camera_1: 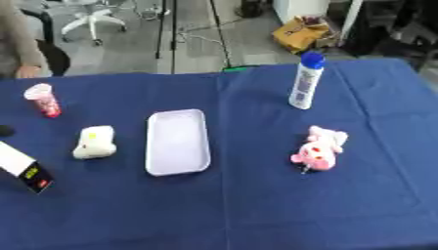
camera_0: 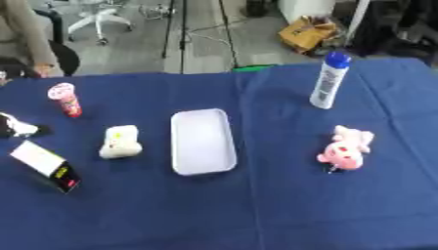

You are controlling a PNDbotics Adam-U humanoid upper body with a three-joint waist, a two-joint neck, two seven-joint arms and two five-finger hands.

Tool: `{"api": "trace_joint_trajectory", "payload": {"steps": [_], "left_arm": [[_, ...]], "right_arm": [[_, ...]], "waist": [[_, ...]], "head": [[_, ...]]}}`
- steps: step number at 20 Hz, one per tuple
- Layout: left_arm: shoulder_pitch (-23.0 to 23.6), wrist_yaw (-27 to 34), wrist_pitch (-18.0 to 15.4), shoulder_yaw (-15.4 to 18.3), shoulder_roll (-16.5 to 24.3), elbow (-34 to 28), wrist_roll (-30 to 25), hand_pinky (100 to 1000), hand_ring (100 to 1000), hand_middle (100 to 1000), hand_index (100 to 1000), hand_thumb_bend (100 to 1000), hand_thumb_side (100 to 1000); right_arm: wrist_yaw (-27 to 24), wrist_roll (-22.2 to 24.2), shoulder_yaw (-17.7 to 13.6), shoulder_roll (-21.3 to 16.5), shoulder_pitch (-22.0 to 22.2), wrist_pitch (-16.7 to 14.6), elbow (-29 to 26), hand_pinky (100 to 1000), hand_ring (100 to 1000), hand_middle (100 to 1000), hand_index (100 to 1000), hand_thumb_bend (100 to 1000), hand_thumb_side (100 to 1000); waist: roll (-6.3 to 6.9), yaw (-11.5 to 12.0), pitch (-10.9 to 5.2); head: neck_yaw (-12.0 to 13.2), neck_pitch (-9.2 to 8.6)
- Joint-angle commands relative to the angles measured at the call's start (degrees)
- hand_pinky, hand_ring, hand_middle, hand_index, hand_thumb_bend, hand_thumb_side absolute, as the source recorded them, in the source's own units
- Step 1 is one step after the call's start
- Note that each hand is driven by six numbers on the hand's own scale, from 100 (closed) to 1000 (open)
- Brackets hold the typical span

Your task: Pick up objects on the table and place them in the box.

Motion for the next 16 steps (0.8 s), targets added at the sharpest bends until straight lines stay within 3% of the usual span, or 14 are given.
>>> {"api": "trace_joint_trajectory", "payload": {"steps": [1, 4, 8, 16], "left_arm": [[-0.2, 0.1, -0.8, -0.8, 3.2, 1.5, -1.8, 832, 868, 835, 891, 780, 487], [0.0, 0.1, -1.7, -1.8, 3.4, 3.0, -2.5, 833, 870, 836, 891, 783, 482], [0.8, -0.8, -4.1, -3.7, 4.8, 5.3, -2.2, 833, 876, 835, 887, 859, 469], [-0.2, -1.1, -8.0, -6.1, 5.8, 10.2, -1.3, 838, 891, 853, 890, 868, 428]], "right_arm": [[-0.5, 0.3, -0.7, -1.8, -0.4, -0.1, 0.0, 781, 800, 781, 899, 300, 673], [-0.5, 0.4, -0.7, -1.8, -0.4, -0.1, 0.3, 781, 800, 781, 899, 300, 673], [-0.5, 0.5, -0.9, -1.8, -0.2, 0.0, 0.7, 782, 800, 781, 899, 298, 674], [-0.8, 0.6, -1.0, -1.8, -0.2, 0.0, 1.4, 782, 798, 780, 899, 292, 677]], "waist": [[0.93, 0.0, -1.20], [0.92, 0.0, -1.20], [1.04, 0.0, -1.19], [1.00, 0.0, -1.34]], "head": [[-0.4, -0.29], [-0.5, -0.32], [-0.9, -0.67], [-1.3, -1.29]]}}
